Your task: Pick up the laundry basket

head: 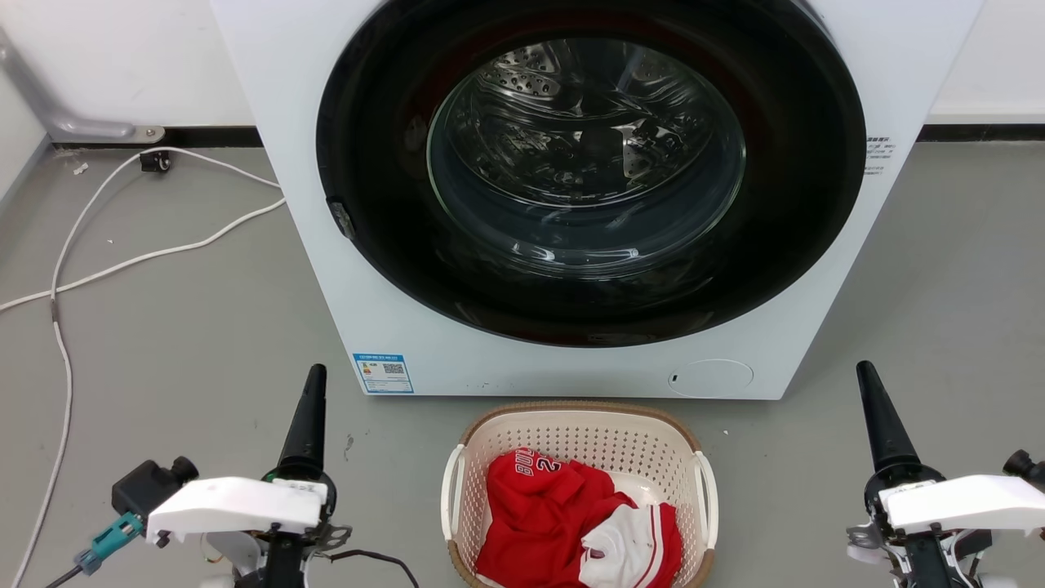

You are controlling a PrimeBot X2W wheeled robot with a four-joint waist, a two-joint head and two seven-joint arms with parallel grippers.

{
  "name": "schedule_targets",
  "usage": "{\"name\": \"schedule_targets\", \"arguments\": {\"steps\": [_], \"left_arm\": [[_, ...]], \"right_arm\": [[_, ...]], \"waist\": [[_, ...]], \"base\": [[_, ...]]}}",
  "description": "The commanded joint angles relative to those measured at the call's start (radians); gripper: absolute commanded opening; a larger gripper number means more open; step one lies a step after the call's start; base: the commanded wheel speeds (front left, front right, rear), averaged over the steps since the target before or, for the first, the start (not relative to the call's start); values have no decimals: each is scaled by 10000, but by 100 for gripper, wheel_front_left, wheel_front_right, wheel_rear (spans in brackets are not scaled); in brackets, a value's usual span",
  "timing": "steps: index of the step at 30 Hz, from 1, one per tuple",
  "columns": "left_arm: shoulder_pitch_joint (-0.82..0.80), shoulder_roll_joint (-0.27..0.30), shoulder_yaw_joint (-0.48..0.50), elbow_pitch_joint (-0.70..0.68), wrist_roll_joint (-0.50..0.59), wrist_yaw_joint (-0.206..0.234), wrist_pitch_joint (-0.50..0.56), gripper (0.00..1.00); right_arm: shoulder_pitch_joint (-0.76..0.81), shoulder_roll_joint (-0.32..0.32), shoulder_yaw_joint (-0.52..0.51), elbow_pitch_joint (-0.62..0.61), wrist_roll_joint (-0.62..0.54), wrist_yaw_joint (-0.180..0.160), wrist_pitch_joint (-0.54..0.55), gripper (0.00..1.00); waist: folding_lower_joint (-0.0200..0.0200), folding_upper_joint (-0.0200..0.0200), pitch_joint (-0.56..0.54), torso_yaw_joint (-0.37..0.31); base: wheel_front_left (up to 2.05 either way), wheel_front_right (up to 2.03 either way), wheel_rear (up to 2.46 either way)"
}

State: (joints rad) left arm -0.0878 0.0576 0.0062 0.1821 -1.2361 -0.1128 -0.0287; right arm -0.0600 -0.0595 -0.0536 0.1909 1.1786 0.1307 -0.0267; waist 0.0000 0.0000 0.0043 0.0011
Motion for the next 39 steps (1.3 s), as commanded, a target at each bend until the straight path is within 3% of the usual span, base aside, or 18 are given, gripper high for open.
{"name": "schedule_targets", "arguments": {"steps": [1,14,39], "left_arm": [[-267,33,-86,-237,457,47,-83,100],[-195,17,-596,-359,3759,469,-564,100],[-237,58,-1121,12,7123,737,-1243,100]], "right_arm": [[-67,-12,5,-227,-471,0,-102,100],[131,11,8,-427,-3663,1,-452,100],[555,49,-90,-1035,-7525,0,-428,100]], "waist": [[0,0,-1,-1],[0,0,-25,-21],[0,0,-102,10]], "base": [[0,0,0],[0,0,0],[0,0,0]]}}
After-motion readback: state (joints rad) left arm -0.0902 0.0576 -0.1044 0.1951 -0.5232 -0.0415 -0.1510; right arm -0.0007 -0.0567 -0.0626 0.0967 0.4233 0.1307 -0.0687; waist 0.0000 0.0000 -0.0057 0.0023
